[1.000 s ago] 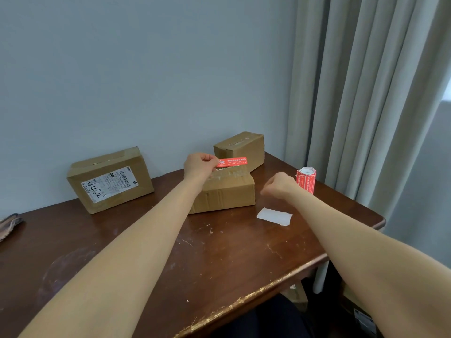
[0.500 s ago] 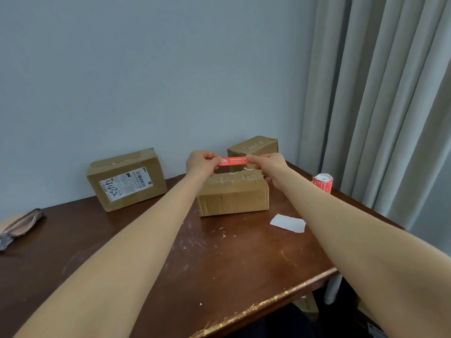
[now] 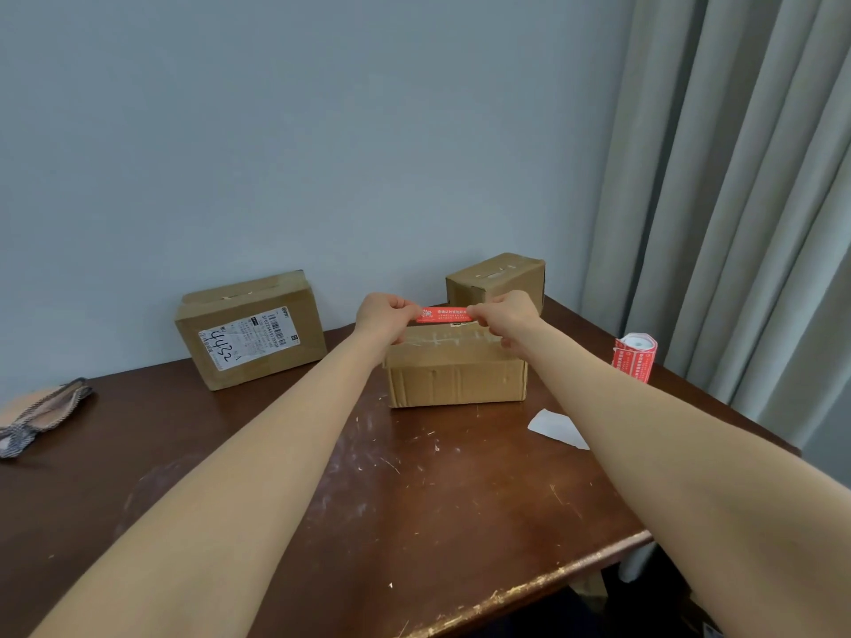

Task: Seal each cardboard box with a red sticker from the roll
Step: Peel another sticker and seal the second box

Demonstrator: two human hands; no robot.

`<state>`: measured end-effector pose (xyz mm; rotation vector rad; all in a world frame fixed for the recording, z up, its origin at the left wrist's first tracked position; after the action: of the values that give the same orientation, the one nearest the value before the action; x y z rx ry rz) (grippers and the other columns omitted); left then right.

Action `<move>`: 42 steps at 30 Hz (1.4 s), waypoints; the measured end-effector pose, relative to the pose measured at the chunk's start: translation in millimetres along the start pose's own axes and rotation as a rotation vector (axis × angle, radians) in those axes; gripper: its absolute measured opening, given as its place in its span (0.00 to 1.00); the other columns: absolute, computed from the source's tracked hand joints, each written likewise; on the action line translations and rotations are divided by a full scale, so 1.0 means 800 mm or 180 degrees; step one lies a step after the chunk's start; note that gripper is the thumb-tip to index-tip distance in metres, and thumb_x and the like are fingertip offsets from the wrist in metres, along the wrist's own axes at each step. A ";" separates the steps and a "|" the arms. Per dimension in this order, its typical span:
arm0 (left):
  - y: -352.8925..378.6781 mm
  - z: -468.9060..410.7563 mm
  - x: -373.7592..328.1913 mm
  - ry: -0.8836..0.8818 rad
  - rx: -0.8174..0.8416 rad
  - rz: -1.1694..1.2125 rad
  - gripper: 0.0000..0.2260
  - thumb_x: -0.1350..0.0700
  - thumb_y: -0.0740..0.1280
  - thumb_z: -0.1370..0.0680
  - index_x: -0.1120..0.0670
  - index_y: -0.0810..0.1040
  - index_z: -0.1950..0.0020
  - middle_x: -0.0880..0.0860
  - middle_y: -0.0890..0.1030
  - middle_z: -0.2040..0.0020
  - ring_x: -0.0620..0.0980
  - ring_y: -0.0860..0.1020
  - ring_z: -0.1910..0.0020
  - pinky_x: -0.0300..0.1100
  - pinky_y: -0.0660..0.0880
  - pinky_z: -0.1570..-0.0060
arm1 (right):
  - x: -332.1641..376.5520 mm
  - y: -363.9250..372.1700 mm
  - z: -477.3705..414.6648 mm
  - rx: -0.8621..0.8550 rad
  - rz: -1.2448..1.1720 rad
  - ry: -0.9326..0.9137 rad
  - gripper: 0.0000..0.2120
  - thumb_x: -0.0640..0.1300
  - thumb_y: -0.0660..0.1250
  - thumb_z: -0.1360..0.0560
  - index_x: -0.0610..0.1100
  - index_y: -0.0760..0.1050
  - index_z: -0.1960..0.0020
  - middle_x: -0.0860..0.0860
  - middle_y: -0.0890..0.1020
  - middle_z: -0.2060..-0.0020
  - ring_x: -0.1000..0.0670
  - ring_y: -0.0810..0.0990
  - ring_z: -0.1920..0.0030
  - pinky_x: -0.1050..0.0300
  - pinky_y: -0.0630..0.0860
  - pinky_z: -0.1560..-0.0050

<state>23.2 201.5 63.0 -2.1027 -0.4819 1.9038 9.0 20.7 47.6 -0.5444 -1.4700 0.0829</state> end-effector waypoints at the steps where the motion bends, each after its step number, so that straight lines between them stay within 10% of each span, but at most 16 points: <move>1: 0.000 -0.002 0.002 -0.0022 -0.0002 -0.0040 0.04 0.56 0.67 0.22 0.56 0.77 0.51 0.55 0.79 0.49 0.50 0.75 0.52 0.40 0.75 0.57 | -0.001 0.000 -0.002 0.0009 0.0094 -0.0011 0.09 0.46 0.72 0.27 0.41 0.76 0.59 0.46 0.75 0.65 0.51 0.69 0.64 0.57 0.67 0.64; 11: 0.011 -0.017 0.017 -0.0134 -0.0112 -0.0742 0.05 0.59 0.69 0.24 0.60 0.81 0.53 0.53 0.77 0.57 0.44 0.73 0.64 0.36 0.71 0.63 | -0.006 0.007 -0.015 -0.0118 0.1071 -0.0119 0.13 0.51 0.73 0.30 0.41 0.77 0.62 0.48 0.77 0.67 0.50 0.75 0.66 0.57 0.71 0.67; 23: 0.017 -0.027 0.025 -0.0027 -0.0244 -0.1004 0.18 0.55 0.71 0.25 0.56 0.73 0.38 0.55 0.77 0.40 0.52 0.75 0.43 0.43 0.73 0.49 | -0.006 0.013 -0.017 -0.0152 0.1517 0.0073 0.15 0.55 0.71 0.30 0.44 0.77 0.52 0.48 0.80 0.56 0.45 0.80 0.55 0.55 0.71 0.60; 42: 0.024 -0.027 0.022 -0.0116 -0.0174 -0.1461 0.20 0.55 0.70 0.24 0.57 0.70 0.34 0.56 0.76 0.39 0.53 0.75 0.42 0.41 0.70 0.54 | -0.001 0.019 -0.016 -0.0230 0.1926 0.0102 0.11 0.52 0.68 0.27 0.45 0.74 0.53 0.48 0.80 0.55 0.45 0.80 0.53 0.55 0.70 0.58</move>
<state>47.6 192.0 41.9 -1.7899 -0.9411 1.6756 25.1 30.0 40.9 -1.0313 -1.2384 0.4943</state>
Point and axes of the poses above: each hand's wrist, its own z-axis away from the middle knuckle, its own y-axis out of the palm, x = y × z, the point moved 4 cm from there along -z, towards the middle knuckle
